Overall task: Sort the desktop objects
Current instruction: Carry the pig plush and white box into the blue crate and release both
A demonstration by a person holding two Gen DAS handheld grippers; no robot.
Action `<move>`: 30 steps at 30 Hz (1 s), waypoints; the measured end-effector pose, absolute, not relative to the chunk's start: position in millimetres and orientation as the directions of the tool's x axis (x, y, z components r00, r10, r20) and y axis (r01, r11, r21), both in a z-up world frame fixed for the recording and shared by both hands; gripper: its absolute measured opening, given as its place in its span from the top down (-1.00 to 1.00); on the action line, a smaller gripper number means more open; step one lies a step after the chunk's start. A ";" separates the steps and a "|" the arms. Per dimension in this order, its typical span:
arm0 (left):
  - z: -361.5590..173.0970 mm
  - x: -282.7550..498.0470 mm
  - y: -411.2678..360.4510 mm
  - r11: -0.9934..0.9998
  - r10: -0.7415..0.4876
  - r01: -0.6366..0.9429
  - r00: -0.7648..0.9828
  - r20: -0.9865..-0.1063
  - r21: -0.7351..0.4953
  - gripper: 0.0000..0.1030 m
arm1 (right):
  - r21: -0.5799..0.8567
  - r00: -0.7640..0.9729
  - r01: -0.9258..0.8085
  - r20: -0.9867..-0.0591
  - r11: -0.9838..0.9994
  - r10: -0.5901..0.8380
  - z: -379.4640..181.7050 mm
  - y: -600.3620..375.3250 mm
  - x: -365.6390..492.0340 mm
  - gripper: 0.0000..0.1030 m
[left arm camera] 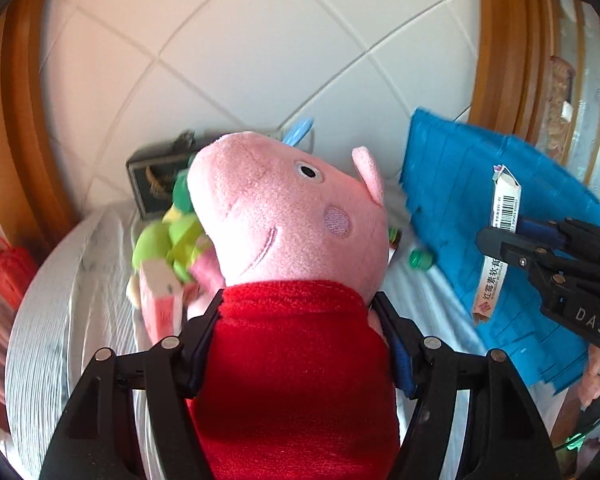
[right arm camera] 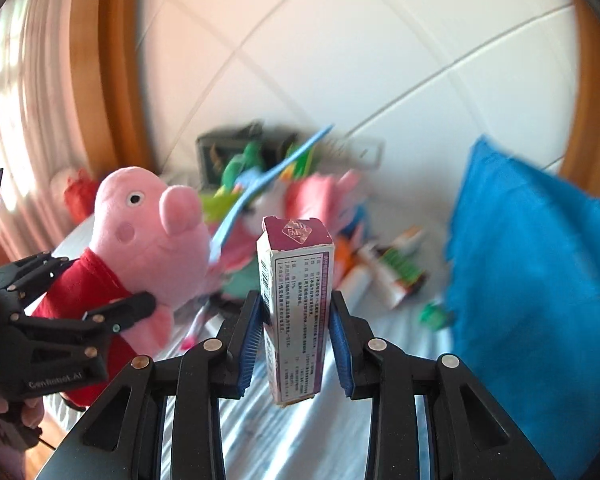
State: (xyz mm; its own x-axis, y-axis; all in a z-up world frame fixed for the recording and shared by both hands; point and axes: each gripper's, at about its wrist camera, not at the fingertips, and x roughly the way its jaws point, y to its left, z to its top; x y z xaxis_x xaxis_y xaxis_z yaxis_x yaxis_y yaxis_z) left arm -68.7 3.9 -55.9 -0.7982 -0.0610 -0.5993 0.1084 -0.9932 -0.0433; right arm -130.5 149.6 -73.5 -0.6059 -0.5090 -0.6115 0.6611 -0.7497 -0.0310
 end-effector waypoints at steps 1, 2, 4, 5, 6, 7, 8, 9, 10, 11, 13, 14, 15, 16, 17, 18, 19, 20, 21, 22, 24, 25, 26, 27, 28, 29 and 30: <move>-46.9 -68.7 11.1 -0.994 -0.054 0.097 -0.812 -0.581 -0.042 -0.33 | -0.034 -0.626 0.649 -0.592 -0.760 -0.508 -64.9 157.9 -128.5 0.38; -36.3 -69.3 21.7 -0.996 -0.044 0.079 -0.829 -0.557 -0.039 -0.33 | -0.033 -0.647 0.636 -0.569 -0.771 -0.509 -54.1 169.6 -125.3 0.38; -19.7 -71.6 40.8 -0.998 -0.027 0.051 -0.852 -0.522 -0.031 -0.33 | -0.028 -0.678 0.616 -0.527 -0.787 -0.512 -35.6 188.5 -117.7 0.38; -11.4 -73.7 51.6 -0.999 -0.020 0.040 -0.863 -0.504 -0.028 -0.33 | -0.035 -0.706 0.596 -0.499 -0.802 -0.502 -24.8 201.5 -114.4 0.38; -5.1 -74.9 59.2 -0.999 -0.015 0.031 -0.871 -0.491 -0.025 -0.33 | -0.038 -0.720 0.584 -0.484 -0.811 -0.497 -20.2 208.2 -114.3 0.38; 1.9 -74.7 69.5 -1.000 -0.006 0.019 -0.880 -0.475 -0.022 -0.33 | -0.038 -0.739 0.568 -0.462 -0.822 -0.489 -13.0 218.8 -112.3 0.38; 9.1 -76.1 79.2 -1.000 0.007 0.003 -0.888 -0.459 -0.020 -0.33 | -0.039 -0.761 0.546 -0.439 -0.837 -0.477 -4.9 230.6 -110.4 0.38; 15.9 -77.7 89.4 -1.000 0.024 -0.017 -0.897 -0.442 -0.019 -0.33 | -0.038 -0.779 0.528 -0.418 -0.848 -0.467 2.3 241.8 -107.2 0.38; 21.9 -79.2 100.0 -0.999 0.039 -0.036 -0.902 -0.429 -0.017 -0.33 | -0.037 -0.795 0.511 -0.400 -0.859 -0.456 8.0 251.3 -106.2 0.38; 28.0 -79.8 111.7 -0.998 0.055 -0.055 -0.908 -0.416 -0.013 -0.33 | -0.036 -0.814 0.489 -0.378 -0.871 -0.441 14.8 263.4 -104.7 0.38; 38.7 -81.2 134.7 -0.995 0.091 -0.095 -0.916 -0.392 -0.007 -0.33 | -0.036 -0.843 0.449 -0.347 -0.893 -0.410 25.0 283.1 -103.1 0.38; 43.3 -82.0 146.6 -0.993 0.110 -0.117 -0.918 -0.380 -0.004 -0.33 | -0.037 -0.859 0.425 -0.332 -0.905 -0.390 29.9 294.5 -102.4 0.38; 48.7 -85.1 157.2 -0.991 0.126 -0.136 -0.920 -0.372 0.000 -0.33 | -0.039 -0.871 0.405 -0.320 -0.914 -0.372 33.4 303.5 -101.9 0.38; 53.1 -87.4 170.0 -0.988 0.145 -0.157 -0.920 -0.365 0.005 -0.33 | -0.040 -0.884 0.380 -0.308 -0.924 -0.351 37.6 312.7 -102.7 0.38; 57.2 -89.3 182.6 -0.984 0.163 -0.177 -0.919 -0.358 0.007 -0.33 | -0.040 -0.896 0.354 -0.300 -0.934 -0.326 40.8 323.0 -104.4 0.38; 60.2 -90.4 194.3 -0.982 0.176 -0.191 -0.919 -0.353 0.008 -0.33 | -0.038 -0.906 0.330 -0.293 -0.943 -0.305 43.1 332.4 -106.7 0.38; 64.3 -93.0 207.9 -0.978 0.191 -0.207 -0.918 -0.347 0.011 -0.33 | -0.037 -0.914 0.309 -0.288 -0.950 -0.286 44.2 342.2 -108.6 0.38; 69.0 -94.0 219.9 -0.975 0.206 -0.224 -0.918 -0.338 0.013 -0.33 | -0.034 -0.922 0.283 -0.286 -0.958 -0.262 45.0 352.7 -111.3 0.38; 72.7 -94.8 231.1 -0.971 0.221 -0.239 -0.918 -0.328 0.016 -0.33 | -0.032 -0.927 0.264 -0.285 -0.964 -0.244 45.0 360.9 -113.6 0.38; 77.0 -96.5 242.9 -0.967 0.236 -0.255 -0.917 -0.321 0.019 -0.33 | -0.028 -0.933 0.240 -0.283 -0.970 -0.222 45.8 372.4 -116.9 0.38; 84.1 -98.0 264.3 -0.959 0.261 -0.281 -0.914 -0.310 0.021 -0.33 | -0.027 -0.940 0.206 -0.285 -0.978 -0.190 45.9 389.3 -119.8 0.38; 87.2 -99.4 275.2 -0.955 0.274 -0.295 -0.912 -0.305 0.024 -0.33 | -0.027 -0.942 0.189 -0.286 -0.982 -0.174 46.5 401.3 -118.5 0.38; 89.7 -102.1 286.5 -0.951 0.286 -0.309 -0.909 -0.303 0.029 -0.33 | -0.023 -0.944 0.174 -0.289 -0.984 -0.161 45.5 410.6 -120.9 0.38; 91.5 -105.6 295.8 -0.948 0.293 -0.318 -0.907 -0.304 0.034 -0.33 | -0.020 -0.944 0.165 -0.291 -0.986 -0.152 44.6 419.3 -122.3 0.38; 92.4 -108.1 306.0 -0.944 0.301 -0.328 -0.903 -0.306 0.039 -0.33 | -0.017 -0.945 0.152 -0.294 -0.988 -0.141 45.0 427.4 -121.8 0.38; 92.9 -111.3 315.7 -0.940 0.309 -0.338 -0.899 -0.312 0.044 -0.33 | -0.012 -0.945 0.142 -0.298 -0.990 -0.132 44.1 435.9 -123.2 0.38; 91.3 -115.2 324.2 -0.938 0.311 -0.344 -0.894 -0.322 0.049 -0.33 | -0.010 -0.945 0.136 -0.302 -0.991 -0.127 44.4 439.5 -129.8 0.38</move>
State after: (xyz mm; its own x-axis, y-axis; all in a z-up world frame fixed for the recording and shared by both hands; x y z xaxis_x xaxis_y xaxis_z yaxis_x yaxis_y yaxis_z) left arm -115.2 324.2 91.3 -0.8941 0.3115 -0.3217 -0.3444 -0.9375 0.0494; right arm -129.8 439.5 44.4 -0.9449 -0.1271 -0.3016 0.1364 -0.9906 -0.0099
